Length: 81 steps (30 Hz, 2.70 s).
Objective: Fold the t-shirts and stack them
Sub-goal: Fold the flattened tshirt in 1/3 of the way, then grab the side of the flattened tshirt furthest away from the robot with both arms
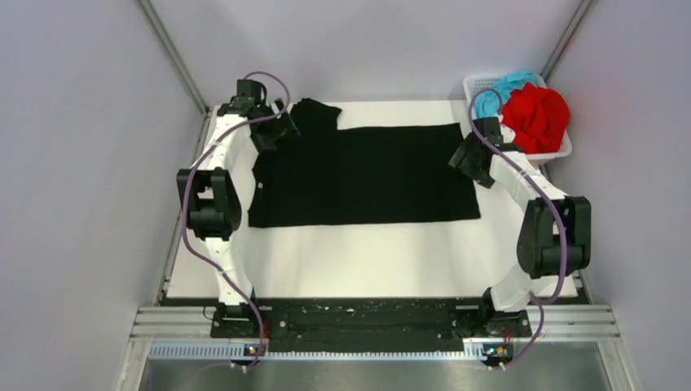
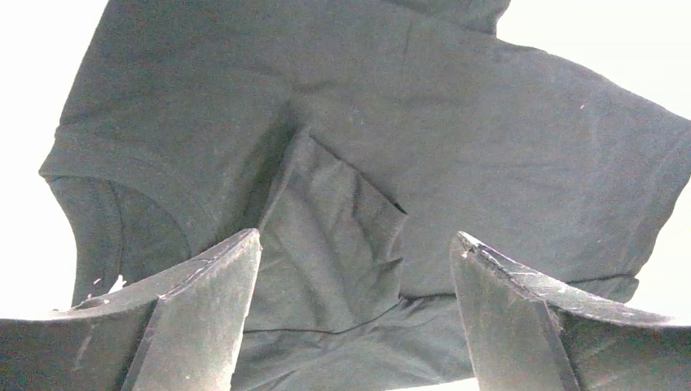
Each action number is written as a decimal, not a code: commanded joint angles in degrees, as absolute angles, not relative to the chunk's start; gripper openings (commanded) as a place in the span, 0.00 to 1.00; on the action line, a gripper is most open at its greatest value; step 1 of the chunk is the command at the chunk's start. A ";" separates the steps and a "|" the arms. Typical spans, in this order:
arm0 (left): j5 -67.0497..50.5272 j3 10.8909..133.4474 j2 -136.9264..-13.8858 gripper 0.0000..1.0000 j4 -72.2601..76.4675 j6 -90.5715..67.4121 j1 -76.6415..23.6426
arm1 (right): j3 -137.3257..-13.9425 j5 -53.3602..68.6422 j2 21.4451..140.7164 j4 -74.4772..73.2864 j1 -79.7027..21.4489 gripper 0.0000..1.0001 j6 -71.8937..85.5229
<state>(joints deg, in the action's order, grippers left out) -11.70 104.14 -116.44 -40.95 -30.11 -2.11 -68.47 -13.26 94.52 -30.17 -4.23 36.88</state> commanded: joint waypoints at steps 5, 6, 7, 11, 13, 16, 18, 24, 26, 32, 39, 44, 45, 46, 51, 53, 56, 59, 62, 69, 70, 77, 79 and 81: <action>-12.82 96.68 -106.97 0.99 -38.60 -30.89 -2.16 | -63.88 -11.88 83.72 -27.65 -8.59 0.99 34.22; -14.05 94.11 -106.11 0.99 -37.53 -30.91 -2.37 | -62.47 -11.28 83.50 -26.16 -9.61 0.99 33.78; -15.20 91.32 -105.47 0.99 -36.33 -30.94 -2.70 | -61.29 -10.27 83.73 -24.79 -10.79 0.99 33.16; -19.97 83.15 -105.23 0.99 -32.50 -31.95 -3.24 | -60.70 -5.60 89.07 -19.20 -15.54 0.99 29.94; -20.72 79.62 -105.48 0.99 -29.26 -32.25 -3.25 | -62.36 -4.84 93.33 -17.78 -17.27 0.99 28.46; -19.68 76.14 -107.16 0.99 -27.48 -32.05 -3.17 | -63.83 -5.02 98.68 -16.83 -18.19 0.99 28.54; -19.15 74.26 -107.69 0.99 -27.48 -31.70 -3.16 | -62.05 -5.25 99.72 -15.08 -18.17 0.99 29.47; -16.68 63.46 -104.03 0.99 -23.75 -33.09 -3.08 | -51.96 -5.27 96.45 -13.19 -18.25 0.99 31.75; -16.83 58.35 -101.73 0.99 -21.93 -34.00 -3.08 | -47.48 -5.42 92.83 -13.65 -18.27 0.99 33.04; -13.87 43.62 -91.79 0.99 -20.10 -37.90 -3.16 | -35.62 -5.48 78.84 -18.73 -19.25 0.99 38.01; -12.92 28.95 -74.45 0.99 -23.89 -44.17 -3.34 | -29.89 -6.13 66.74 -27.49 -23.48 0.99 46.00; -6.67 24.63 -58.81 0.99 -34.68 -47.58 -3.51 | -25.65 -5.03 57.80 -34.23 -23.98 0.99 51.43; -5.91 24.08 -56.03 0.99 -36.20 -47.97 -3.49 | -24.84 -4.31 56.33 -34.69 -24.03 0.99 52.19; -5.55 23.53 -53.74 0.99 -37.32 -48.51 -3.50 | -24.01 -3.68 55.13 -34.74 -24.18 0.99 52.73; -6.44 21.06 -47.42 0.99 -37.52 -50.56 -3.52 | -22.51 -3.29 51.34 -34.85 -24.30 0.99 53.48; -6.12 20.53 -46.94 0.99 -36.44 -50.30 -3.51 | -22.64 -3.09 50.43 -35.44 -24.33 0.99 53.94; -6.00 21.51 -48.10 0.99 -36.57 -50.04 -3.52 | -22.21 -3.21 48.60 -36.96 -24.42 0.99 55.01; -5.28 23.48 -47.81 0.99 -36.60 -49.80 -3.52 | -22.27 -3.71 46.51 -37.44 -24.50 0.99 55.11; -4.83 28.05 -46.82 0.99 -37.46 -48.57 -3.52 | -26.08 -7.09 45.03 -36.81 -24.44 0.99 51.73; -1.79 46.52 -53.75 0.99 -37.90 -41.94 -3.52 | -39.34 -21.75 45.63 -32.43 -24.45 0.99 45.34; -1.61 48.67 -56.08 0.99 -36.53 -41.04 -3.52 | -40.13 -24.89 45.71 -31.75 -24.44 0.99 46.16; -2.95 71.20 -82.65 0.99 -31.55 -32.83 -3.50 | -41.03 -30.99 48.28 -19.93 -24.42 0.99 39.19; -2.96 81.58 -92.00 0.99 -34.66 -29.67 -3.52 | -41.74 -31.32 50.81 -18.29 -24.35 0.99 37.25; -2.89 91.48 -100.90 0.98 -37.17 -26.96 -3.52 | -43.41 -32.40 54.00 -17.33 -24.37 0.99 35.48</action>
<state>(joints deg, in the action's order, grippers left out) -3.33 76.12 -88.38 -34.74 -34.87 -3.53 -39.53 -27.97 49.41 -22.83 -23.90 40.69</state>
